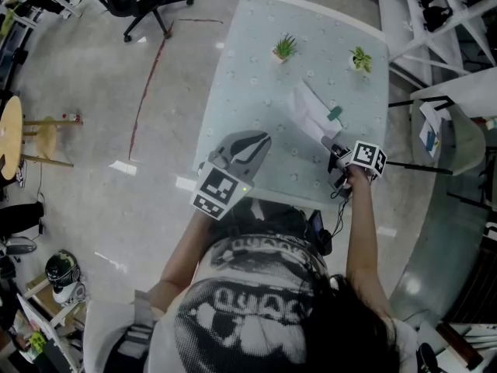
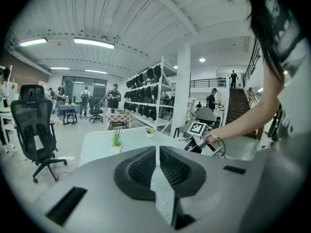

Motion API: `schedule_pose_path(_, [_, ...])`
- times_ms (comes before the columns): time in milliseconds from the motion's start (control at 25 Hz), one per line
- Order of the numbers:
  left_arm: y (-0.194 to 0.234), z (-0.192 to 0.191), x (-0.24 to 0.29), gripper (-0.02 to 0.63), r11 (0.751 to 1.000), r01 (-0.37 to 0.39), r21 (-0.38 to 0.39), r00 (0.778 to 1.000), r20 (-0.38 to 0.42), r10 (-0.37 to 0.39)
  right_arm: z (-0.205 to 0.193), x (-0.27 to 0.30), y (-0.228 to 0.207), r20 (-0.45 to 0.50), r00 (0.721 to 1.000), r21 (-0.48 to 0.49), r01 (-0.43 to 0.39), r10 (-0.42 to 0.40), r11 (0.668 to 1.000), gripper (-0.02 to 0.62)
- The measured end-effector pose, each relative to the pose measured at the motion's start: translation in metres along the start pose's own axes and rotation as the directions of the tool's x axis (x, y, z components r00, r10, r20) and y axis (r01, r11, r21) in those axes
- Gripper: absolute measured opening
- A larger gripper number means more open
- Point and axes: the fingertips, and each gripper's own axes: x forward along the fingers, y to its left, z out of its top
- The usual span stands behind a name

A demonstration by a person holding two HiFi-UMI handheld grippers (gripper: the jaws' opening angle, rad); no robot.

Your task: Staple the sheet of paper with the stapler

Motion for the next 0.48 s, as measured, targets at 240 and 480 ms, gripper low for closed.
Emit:
schedule_pose_path(240, [-0.001, -0.003, 0.002, 0.021, 1.0, -0.001, -0.003, 1.0, -0.003, 0.001, -0.002, -0.001, 0.005, 0.0, 1.0, -0.08, 0.016, -0.016, 0.997, 0.154])
schedule_pose_path(480, [-0.003, -0.003, 0.005, 0.021, 1.0, 0.006, -0.002, 1.0, -0.004, -0.006, 0.003, -0.005, 0.015, -0.007, 1.0, -0.178, 0.021, -0.022, 0.984, 0.155])
